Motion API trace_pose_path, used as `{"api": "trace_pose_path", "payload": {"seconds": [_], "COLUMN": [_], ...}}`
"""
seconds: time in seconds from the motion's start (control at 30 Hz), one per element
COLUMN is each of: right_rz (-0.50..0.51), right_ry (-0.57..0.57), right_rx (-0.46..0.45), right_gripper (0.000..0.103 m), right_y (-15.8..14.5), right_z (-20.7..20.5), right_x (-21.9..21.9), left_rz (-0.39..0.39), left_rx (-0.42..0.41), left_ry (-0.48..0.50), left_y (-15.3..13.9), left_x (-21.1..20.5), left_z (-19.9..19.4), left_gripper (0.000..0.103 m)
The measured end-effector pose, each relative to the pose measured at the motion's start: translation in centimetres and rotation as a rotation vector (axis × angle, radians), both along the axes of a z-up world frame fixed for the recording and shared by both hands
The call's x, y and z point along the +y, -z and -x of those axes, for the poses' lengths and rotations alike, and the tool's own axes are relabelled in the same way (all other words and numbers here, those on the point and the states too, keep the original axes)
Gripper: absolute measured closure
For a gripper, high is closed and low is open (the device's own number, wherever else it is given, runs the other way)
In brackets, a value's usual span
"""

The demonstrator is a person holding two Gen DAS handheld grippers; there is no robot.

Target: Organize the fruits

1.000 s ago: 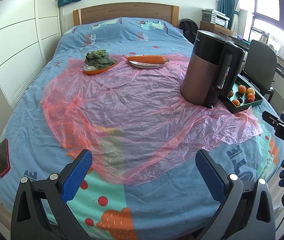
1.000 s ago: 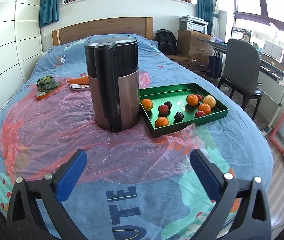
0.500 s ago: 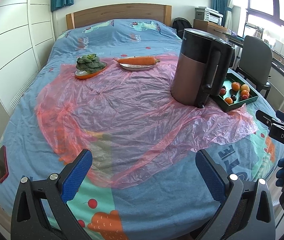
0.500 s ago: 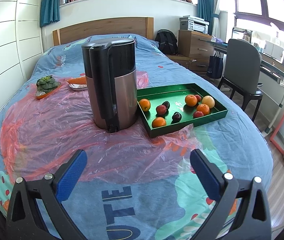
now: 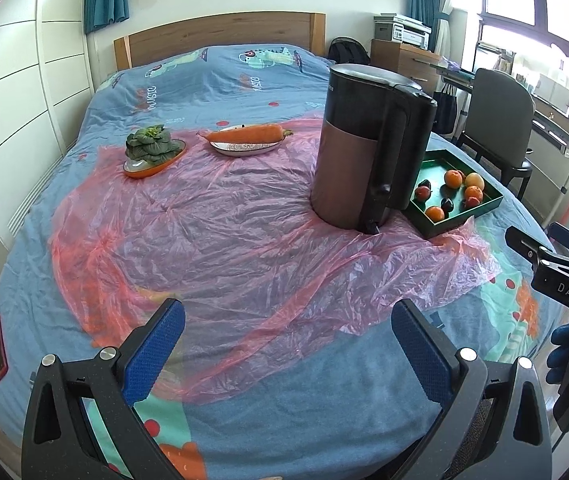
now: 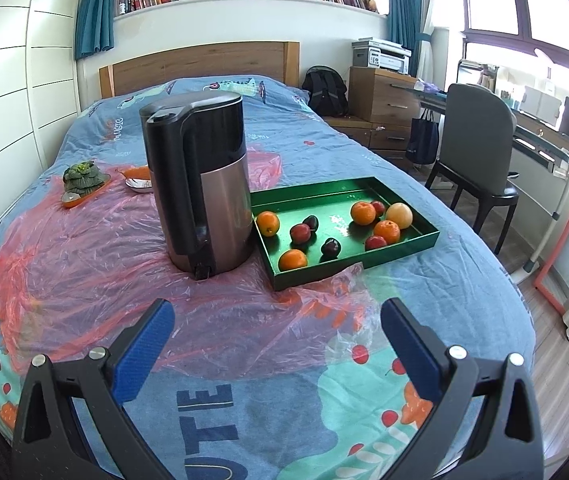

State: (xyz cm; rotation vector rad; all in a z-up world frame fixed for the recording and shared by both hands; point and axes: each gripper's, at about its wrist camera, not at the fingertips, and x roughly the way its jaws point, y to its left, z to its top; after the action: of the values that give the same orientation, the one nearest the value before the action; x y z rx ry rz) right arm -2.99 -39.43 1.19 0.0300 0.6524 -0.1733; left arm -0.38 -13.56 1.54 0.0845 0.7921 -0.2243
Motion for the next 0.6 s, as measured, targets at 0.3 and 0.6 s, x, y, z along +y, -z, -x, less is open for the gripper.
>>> {"api": "trace_pose_path", "payload": {"seconds": [0.3, 0.6], "right_rz": [0.002, -0.008], "right_ry": [-0.01, 0.0], "right_rx": [0.0, 0.018], "right_gripper": [0.0, 0.0], "right_y": [-0.3, 0.6], "right_z": [-0.8, -1.4], "right_x": [-3.0, -5.0], "left_rz": [-0.014, 0.015], "left_rx": [0.019, 0.048], "left_ry": [0.005, 0.0], "left_y": [0.1, 0.9], "left_x": [-3.7, -5.1], "left_z": [-1.5, -2.6], "left_gripper": [0.001, 0.001]}}
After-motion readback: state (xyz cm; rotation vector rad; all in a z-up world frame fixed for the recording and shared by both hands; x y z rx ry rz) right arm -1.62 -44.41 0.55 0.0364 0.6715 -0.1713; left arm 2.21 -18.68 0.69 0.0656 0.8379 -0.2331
